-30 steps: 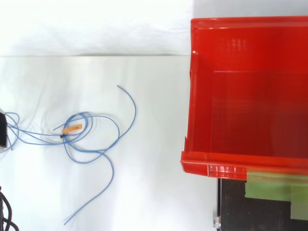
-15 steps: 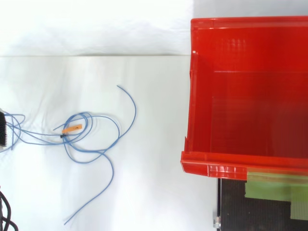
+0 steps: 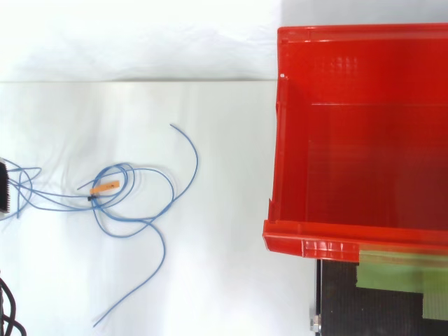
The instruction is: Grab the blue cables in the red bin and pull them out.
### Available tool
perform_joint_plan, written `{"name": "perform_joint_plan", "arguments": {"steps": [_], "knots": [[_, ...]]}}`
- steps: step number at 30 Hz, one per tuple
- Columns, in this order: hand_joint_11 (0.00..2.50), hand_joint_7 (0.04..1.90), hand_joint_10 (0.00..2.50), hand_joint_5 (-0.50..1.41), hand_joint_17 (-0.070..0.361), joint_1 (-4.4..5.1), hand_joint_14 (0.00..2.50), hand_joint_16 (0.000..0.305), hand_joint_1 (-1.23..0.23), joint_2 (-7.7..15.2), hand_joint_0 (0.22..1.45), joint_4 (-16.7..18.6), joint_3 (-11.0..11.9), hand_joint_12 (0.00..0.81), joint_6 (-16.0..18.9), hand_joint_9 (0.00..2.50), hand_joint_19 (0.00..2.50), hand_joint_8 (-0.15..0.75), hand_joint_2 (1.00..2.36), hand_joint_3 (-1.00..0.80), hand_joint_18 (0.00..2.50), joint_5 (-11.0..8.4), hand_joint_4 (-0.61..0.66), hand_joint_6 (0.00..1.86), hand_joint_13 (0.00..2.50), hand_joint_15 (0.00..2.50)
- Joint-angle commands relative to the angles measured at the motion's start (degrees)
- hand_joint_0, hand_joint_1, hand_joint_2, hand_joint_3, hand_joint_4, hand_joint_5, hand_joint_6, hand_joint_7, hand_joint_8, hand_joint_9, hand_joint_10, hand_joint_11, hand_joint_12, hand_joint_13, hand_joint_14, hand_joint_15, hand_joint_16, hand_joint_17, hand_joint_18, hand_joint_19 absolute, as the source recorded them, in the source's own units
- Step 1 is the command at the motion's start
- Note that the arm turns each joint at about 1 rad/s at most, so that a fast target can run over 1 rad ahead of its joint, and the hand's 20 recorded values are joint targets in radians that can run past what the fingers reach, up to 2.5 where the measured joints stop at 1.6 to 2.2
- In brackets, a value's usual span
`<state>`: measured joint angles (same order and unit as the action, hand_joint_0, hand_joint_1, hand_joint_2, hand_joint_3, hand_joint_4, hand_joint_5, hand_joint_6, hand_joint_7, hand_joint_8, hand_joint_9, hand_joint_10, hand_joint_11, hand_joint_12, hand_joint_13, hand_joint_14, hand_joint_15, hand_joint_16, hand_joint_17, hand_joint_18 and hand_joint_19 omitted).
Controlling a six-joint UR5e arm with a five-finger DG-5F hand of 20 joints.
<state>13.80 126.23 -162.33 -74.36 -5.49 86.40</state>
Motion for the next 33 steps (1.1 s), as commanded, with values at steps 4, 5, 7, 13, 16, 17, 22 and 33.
{"name": "perform_joint_plan", "arguments": {"steps": [4,5,7,13,16,17,22,33], "knots": [[0.86,0.47,0.02,0.54,0.129,0.00,0.99,0.057,-0.77,0.0,0.65,0.0,0.0,0.395,-0.2,0.75,1.06,0.253,1.00,-1.00,0.83,0.00,0.23,0.83,0.95,1.35],[0.86,0.47,0.02,0.55,0.129,0.00,1.00,0.057,-0.76,0.0,0.65,0.0,0.0,0.391,-0.2,0.75,1.06,0.253,1.00,-1.00,0.83,0.00,0.23,0.83,0.95,1.35],[0.83,0.51,0.02,0.60,0.131,0.00,1.03,0.058,-0.72,0.0,0.64,0.0,0.0,0.397,-0.2,0.77,1.06,0.255,1.00,-1.00,0.84,0.00,0.23,0.77,0.95,1.31],[0.79,0.57,0.02,0.74,0.131,0.00,1.06,0.058,-0.67,0.0,0.62,0.0,0.0,0.400,-0.2,0.80,1.07,0.254,1.00,-1.00,0.85,-0.09,0.23,0.67,0.96,1.28],[0.76,0.59,0.02,0.80,0.130,0.00,1.05,0.058,-0.66,0.0,0.62,0.0,0.1,0.397,-0.2,0.81,1.06,0.246,1.00,-1.00,0.85,-0.09,0.22,0.64,0.97,1.27],[0.75,0.59,0.02,0.81,0.129,0.00,1.05,0.057,-0.66,0.0,0.62,0.0,0.0,0.401,-0.2,0.81,1.07,0.243,1.00,-1.00,0.85,-0.09,0.22,0.63,0.97,1.27],[0.71,0.63,0.01,0.88,0.122,0.00,0.97,0.054,-0.70,0.0,0.64,0.0,0.0,0.383,0.0,0.83,1.07,0.224,1.00,-1.00,0.86,-0.09,0.19,0.60,1.00,1.30],[0.64,0.69,0.02,0.92,0.099,0.00,0.70,0.044,-0.86,0.1,0.79,0.0,0.1,0.322,-0.3,0.83,1.10,0.171,1.00,-1.00,0.81,-0.09,0.13,0.59,1.03,1.49]]}}
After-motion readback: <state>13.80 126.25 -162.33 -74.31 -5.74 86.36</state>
